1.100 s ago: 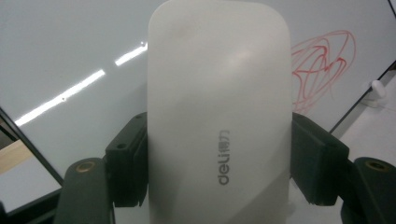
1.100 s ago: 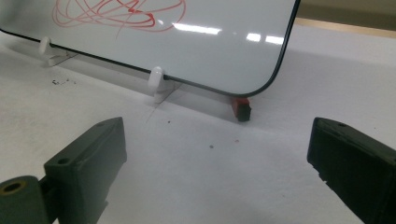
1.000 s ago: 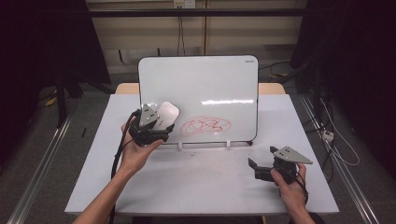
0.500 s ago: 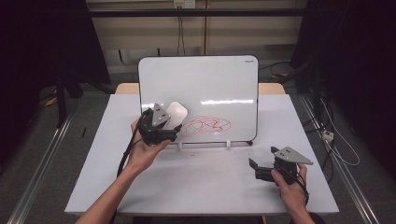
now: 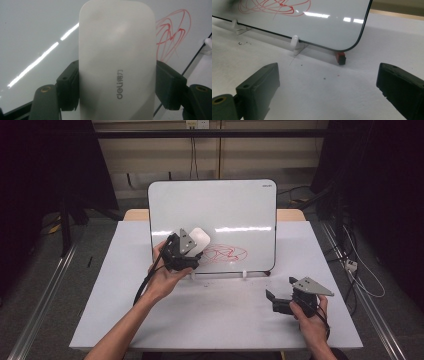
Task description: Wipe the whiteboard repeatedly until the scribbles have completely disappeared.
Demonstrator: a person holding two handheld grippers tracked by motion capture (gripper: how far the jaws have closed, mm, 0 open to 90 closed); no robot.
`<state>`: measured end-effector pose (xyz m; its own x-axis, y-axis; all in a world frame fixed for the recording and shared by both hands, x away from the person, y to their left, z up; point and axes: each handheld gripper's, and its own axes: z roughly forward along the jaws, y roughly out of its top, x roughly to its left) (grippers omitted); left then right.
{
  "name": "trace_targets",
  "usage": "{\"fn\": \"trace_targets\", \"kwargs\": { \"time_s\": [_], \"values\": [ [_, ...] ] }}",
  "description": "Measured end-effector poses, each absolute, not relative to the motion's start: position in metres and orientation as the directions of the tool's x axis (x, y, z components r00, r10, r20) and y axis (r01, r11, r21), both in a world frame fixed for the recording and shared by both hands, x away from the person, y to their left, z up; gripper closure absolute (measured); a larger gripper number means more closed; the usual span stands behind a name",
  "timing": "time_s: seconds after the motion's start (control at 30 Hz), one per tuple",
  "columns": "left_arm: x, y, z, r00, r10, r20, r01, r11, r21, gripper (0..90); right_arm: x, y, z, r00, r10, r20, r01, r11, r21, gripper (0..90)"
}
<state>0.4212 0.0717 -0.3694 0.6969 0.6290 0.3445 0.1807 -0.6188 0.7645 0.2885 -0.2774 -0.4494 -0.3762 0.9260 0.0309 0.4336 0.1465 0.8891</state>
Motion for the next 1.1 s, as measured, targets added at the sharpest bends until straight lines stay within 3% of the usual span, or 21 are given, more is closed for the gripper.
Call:
{"fn": "trace_targets", "kwargs": {
  "time_s": [0.7, 1.1],
  "values": [
    [0.431, 0.056, -0.382, 0.631, 0.579, 0.517, 0.132, -0.737, 0.663, 30.7, 0.289, -0.277, -0.450, -0.382, 0.924, 0.034, 0.434, 0.147, 0.889, 4.6],
    [0.429, 0.052, -0.387, 0.603, 0.612, 0.512, 0.154, -0.719, 0.677, 30.8, 0.288, -0.277, -0.449, -0.387, 0.921, 0.029, 0.429, 0.153, 0.890, 4.6]
  ]
}}
